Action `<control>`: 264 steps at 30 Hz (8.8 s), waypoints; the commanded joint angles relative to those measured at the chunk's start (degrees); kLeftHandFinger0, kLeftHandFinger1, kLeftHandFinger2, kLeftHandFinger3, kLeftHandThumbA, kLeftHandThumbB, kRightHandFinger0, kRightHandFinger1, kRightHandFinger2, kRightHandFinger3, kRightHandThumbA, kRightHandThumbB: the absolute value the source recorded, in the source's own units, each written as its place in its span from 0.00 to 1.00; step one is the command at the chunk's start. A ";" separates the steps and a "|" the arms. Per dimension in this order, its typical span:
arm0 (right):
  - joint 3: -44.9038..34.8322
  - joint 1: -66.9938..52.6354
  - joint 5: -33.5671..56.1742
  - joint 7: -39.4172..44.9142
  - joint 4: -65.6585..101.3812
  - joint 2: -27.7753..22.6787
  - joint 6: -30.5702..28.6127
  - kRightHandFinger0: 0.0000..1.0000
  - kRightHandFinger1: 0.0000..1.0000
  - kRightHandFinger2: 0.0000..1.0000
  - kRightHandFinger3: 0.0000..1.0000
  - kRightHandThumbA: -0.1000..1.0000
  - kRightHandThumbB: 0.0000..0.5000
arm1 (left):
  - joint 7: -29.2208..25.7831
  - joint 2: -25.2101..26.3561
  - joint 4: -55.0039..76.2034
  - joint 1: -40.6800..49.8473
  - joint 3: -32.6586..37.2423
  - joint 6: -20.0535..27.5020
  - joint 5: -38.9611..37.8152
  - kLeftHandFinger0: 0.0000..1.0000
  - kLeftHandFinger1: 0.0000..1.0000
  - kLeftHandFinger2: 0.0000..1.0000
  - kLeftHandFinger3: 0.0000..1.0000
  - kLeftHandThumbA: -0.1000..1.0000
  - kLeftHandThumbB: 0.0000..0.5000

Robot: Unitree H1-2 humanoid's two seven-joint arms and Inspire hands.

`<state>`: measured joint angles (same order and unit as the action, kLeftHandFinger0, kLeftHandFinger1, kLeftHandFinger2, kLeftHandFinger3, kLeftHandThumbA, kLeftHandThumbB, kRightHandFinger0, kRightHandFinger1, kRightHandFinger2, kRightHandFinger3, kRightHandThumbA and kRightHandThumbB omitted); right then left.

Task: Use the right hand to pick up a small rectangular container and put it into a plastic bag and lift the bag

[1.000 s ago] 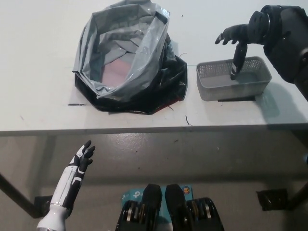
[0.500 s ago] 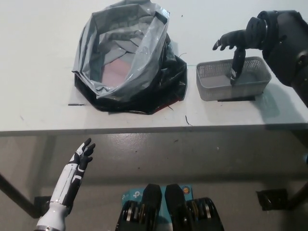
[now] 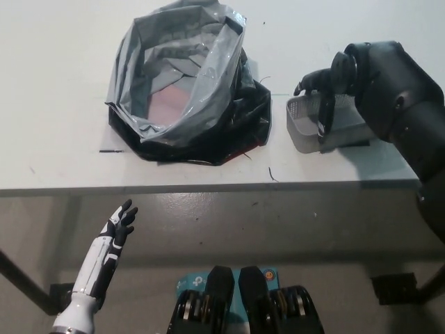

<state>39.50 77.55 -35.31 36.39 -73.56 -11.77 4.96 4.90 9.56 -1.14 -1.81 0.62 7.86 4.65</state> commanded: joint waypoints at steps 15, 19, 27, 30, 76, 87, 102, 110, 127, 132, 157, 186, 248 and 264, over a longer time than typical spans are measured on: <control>2.43 3.68 -4.01 -5.65 -4.05 0.22 -3.80 1.00 1.00 1.00 1.00 1.00 1.00 | -0.22 0.91 2.00 -1.89 0.10 1.78 1.90 1.00 1.00 1.00 1.00 1.00 0.55; 0.45 3.96 -1.78 -2.96 -6.02 0.21 0.77 1.00 1.00 1.00 1.00 0.78 0.95 | -0.22 1.02 1.86 -2.47 -0.10 1.67 1.82 1.00 1.00 1.00 1.00 1.00 0.56; -0.22 1.04 -3.22 -18.89 -5.13 -1.44 -1.68 0.51 0.66 0.75 0.89 0.00 0.34 | -0.36 0.88 1.95 -2.76 -0.19 1.45 1.95 1.00 1.00 1.00 1.00 1.00 0.53; -1.69 0.67 -2.34 -24.01 -4.43 -2.12 -2.14 0.41 0.57 0.61 0.65 0.00 0.33 | -0.50 1.20 1.91 -3.17 -0.19 1.09 2.70 1.00 1.00 1.00 1.00 1.00 0.53; -49.93 14.56 31.17 -26.62 7.17 -0.71 1.17 0.00 0.46 0.91 0.96 0.00 0.33 | -0.21 1.31 1.89 -2.62 -0.01 0.48 4.12 1.00 1.00 1.00 1.00 1.00 0.49; -46.02 17.19 30.42 -27.49 6.54 7.36 -0.63 0.00 0.41 0.80 0.89 0.00 0.32 | 0.27 1.05 0.63 -1.50 0.53 2.43 3.33 1.00 1.00 1.00 1.00 1.00 0.49; -40.06 15.34 27.78 -33.17 -1.74 16.84 -3.01 0.03 0.45 0.81 0.67 0.00 0.36 | 0.21 1.46 1.20 -0.94 1.33 2.18 4.01 1.00 1.00 1.00 1.00 1.00 0.51; -39.92 14.87 29.17 -35.37 -3.71 19.52 -3.76 0.27 0.79 1.00 0.91 0.00 0.38 | 0.01 1.43 1.37 -1.21 1.80 2.04 4.51 1.00 1.00 1.00 1.00 1.00 0.53; -38.41 10.65 29.00 -39.23 -6.45 20.78 -6.88 0.00 0.49 0.83 0.74 0.00 0.34 | 0.41 1.01 2.06 -3.33 2.17 0.66 4.02 1.00 1.00 1.00 1.00 1.00 0.49; -36.01 8.95 26.72 -42.36 -7.02 21.31 -5.61 0.63 0.74 0.77 0.71 0.00 0.39 | 0.49 0.87 2.60 -3.39 2.39 -0.33 4.21 1.00 1.00 1.00 1.00 1.00 0.52; -34.45 6.64 27.13 -47.29 -7.03 20.03 0.94 1.00 1.00 1.00 1.00 0.45 0.35 | 0.67 1.31 1.87 -4.16 2.25 0.81 3.89 1.00 1.00 1.00 1.00 1.00 0.51; -17.95 10.44 11.33 -82.28 -2.28 17.51 -9.93 1.00 1.00 1.00 1.00 0.61 0.25 | 0.97 1.26 1.90 -3.92 2.14 0.84 3.18 1.00 1.00 1.00 1.00 1.00 0.46; -30.68 2.35 22.41 -51.92 -7.03 11.89 -1.23 1.00 1.00 1.00 1.00 0.97 0.94 | 1.05 1.39 1.73 -3.46 2.44 1.74 4.16 1.00 1.00 1.00 1.00 1.00 0.50; -38.65 1.77 30.79 -43.07 -7.13 12.42 0.88 1.00 1.00 1.00 1.00 0.88 0.93 | 1.13 1.39 1.91 -3.80 2.61 1.29 4.61 1.00 1.00 1.00 1.00 1.00 0.50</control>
<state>5.70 76.19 -11.06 -13.02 -81.42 0.96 4.94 5.84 10.10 -0.48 -5.02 2.96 8.02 8.80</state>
